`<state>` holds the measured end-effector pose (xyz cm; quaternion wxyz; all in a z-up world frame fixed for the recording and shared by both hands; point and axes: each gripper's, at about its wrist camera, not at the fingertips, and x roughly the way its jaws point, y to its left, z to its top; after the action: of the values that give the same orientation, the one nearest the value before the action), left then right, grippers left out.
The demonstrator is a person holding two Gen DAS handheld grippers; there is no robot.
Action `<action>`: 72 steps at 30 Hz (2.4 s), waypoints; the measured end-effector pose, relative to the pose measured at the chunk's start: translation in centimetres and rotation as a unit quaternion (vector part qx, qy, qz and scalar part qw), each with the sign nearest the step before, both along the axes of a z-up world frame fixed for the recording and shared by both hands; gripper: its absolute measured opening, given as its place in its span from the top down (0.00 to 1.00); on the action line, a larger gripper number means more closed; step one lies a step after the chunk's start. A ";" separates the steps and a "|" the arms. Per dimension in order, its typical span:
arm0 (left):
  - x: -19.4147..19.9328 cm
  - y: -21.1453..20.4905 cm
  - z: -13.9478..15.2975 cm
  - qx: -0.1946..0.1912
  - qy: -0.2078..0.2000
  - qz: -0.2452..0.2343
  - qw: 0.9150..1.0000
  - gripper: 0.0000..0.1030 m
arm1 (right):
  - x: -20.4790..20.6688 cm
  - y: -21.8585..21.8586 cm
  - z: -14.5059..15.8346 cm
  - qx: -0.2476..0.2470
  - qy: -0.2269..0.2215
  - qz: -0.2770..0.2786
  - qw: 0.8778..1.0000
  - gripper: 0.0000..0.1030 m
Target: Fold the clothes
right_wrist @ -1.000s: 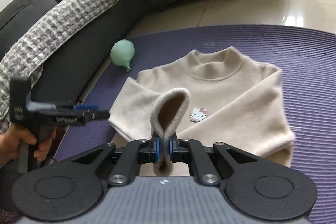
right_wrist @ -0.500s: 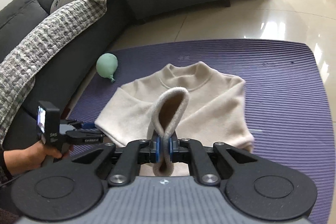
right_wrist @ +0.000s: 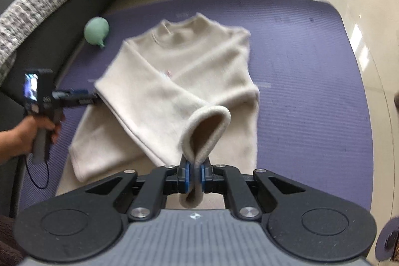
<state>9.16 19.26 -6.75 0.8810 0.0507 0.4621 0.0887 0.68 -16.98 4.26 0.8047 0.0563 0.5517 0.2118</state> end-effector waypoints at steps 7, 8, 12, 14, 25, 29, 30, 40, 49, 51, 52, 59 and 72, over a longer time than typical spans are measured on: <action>0.2 1.3 0.0 -0.040 0.004 0.070 0.997 0.40 | -0.8 0.0 -4.7 0.006 0.050 -0.010 0.999 0.93; 0.3 1.4 0.0 -0.042 0.005 0.071 0.997 0.40 | -1.0 0.1 -5.4 0.001 0.054 -0.009 0.998 0.93; 0.1 1.0 0.0 -0.025 0.002 0.046 0.999 0.38 | -1.3 0.2 -7.2 -0.004 0.068 -0.009 0.998 0.90; 0.0 0.5 0.1 -0.006 -0.002 0.021 1.000 0.38 | -1.3 0.0 -7.6 0.004 0.080 -0.011 0.997 0.88; -0.7 -0.8 0.9 0.028 -0.001 -0.035 0.999 0.40 | -0.7 -0.1 -6.2 0.006 0.081 -0.009 0.997 0.66; -1.1 0.5 2.5 -0.039 0.008 0.008 0.999 0.44 | 0.6 -0.6 -4.4 -0.001 0.049 -0.010 0.999 0.63; -1.3 0.9 3.0 -0.062 0.011 0.020 0.998 0.45 | 1.0 -0.5 -4.1 -0.001 0.041 -0.010 0.999 0.63; -0.4 2.1 3.4 -0.229 0.055 0.073 0.969 0.48 | 6.3 2.0 -2.2 0.008 -0.017 0.015 1.000 0.60; 1.2 3.4 1.0 -0.293 0.065 0.114 0.947 0.55 | 13.7 11.6 -2.7 0.075 -0.046 0.138 0.986 0.60; 1.0 3.6 1.1 -0.307 0.073 0.122 0.941 0.55 | 15.1 13.4 -2.9 0.083 -0.049 0.152 0.984 0.60; 0.9 3.7 1.2 -0.311 0.073 0.123 0.939 0.55 | 16.1 14.7 -3.1 0.087 -0.051 0.162 0.982 0.60; 0.7 4.8 1.3 -0.358 0.079 0.128 0.922 0.55 | 20.8 20.0 -4.9 0.112 -0.061 0.176 0.976 0.62; 3.3 5.1 -0.1 -0.399 0.088 0.149 0.900 0.89 | 24.4 24.0 -10.2 0.112 -0.031 0.170 0.979 0.89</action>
<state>12.41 24.37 -6.89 0.7596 -0.3671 0.5364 0.0223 25.09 7.06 -5.96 0.7623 0.0451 0.5006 0.4078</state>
